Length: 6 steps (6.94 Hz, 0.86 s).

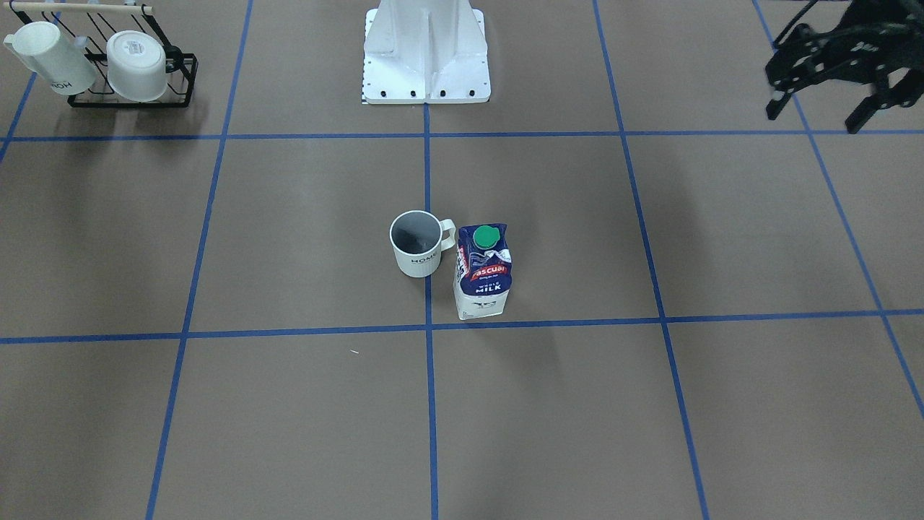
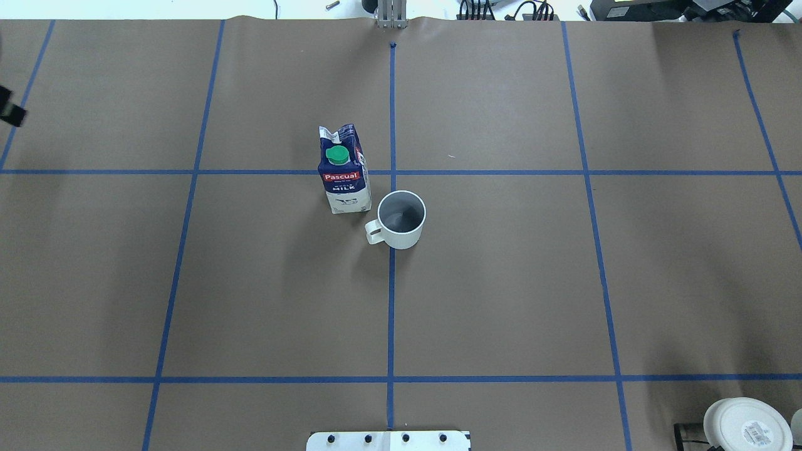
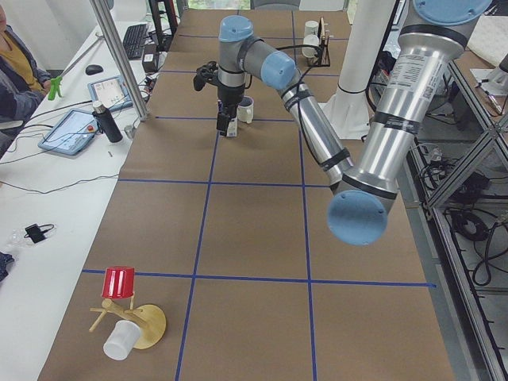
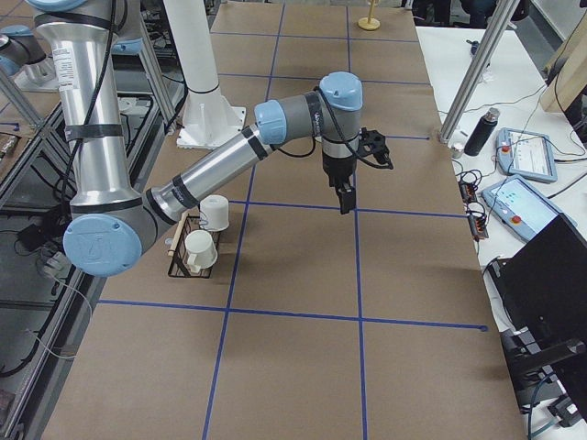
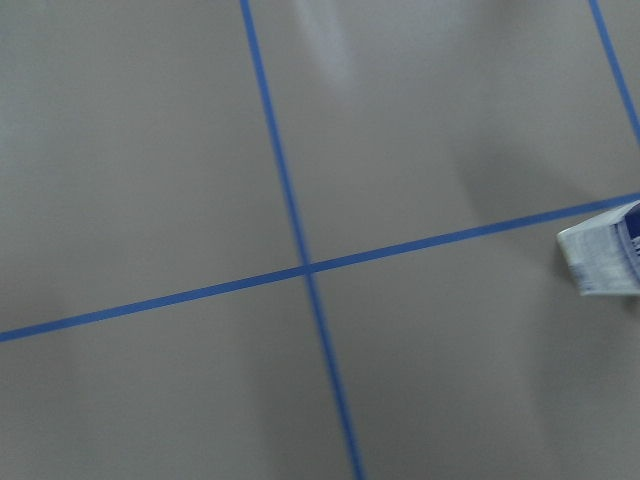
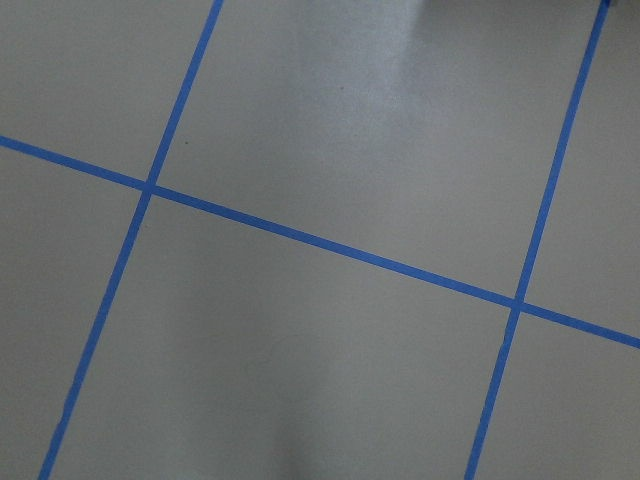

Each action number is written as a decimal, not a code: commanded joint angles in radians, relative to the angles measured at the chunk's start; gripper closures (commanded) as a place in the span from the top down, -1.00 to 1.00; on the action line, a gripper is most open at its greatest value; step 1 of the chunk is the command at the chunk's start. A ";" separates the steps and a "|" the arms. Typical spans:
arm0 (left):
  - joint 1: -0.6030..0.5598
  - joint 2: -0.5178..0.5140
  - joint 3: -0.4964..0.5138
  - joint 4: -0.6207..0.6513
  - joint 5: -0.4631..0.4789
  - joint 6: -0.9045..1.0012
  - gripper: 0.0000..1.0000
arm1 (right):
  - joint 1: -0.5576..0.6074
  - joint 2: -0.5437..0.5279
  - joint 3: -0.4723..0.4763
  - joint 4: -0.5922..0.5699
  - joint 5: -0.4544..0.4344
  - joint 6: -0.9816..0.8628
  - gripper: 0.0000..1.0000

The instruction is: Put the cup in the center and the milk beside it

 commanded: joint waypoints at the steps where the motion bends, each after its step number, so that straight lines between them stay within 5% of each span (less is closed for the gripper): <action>1: -0.167 0.164 0.036 0.005 -0.045 0.309 0.97 | 0.000 -0.019 -0.027 -0.001 -0.008 0.003 1.00; 4: -0.302 0.177 0.328 -0.122 0.014 0.514 0.97 | 0.000 -0.008 -0.072 0.005 0.006 0.008 1.00; 6: -0.301 0.162 0.334 -0.132 0.005 0.345 0.97 | 0.002 -0.005 -0.075 0.008 0.006 0.013 1.00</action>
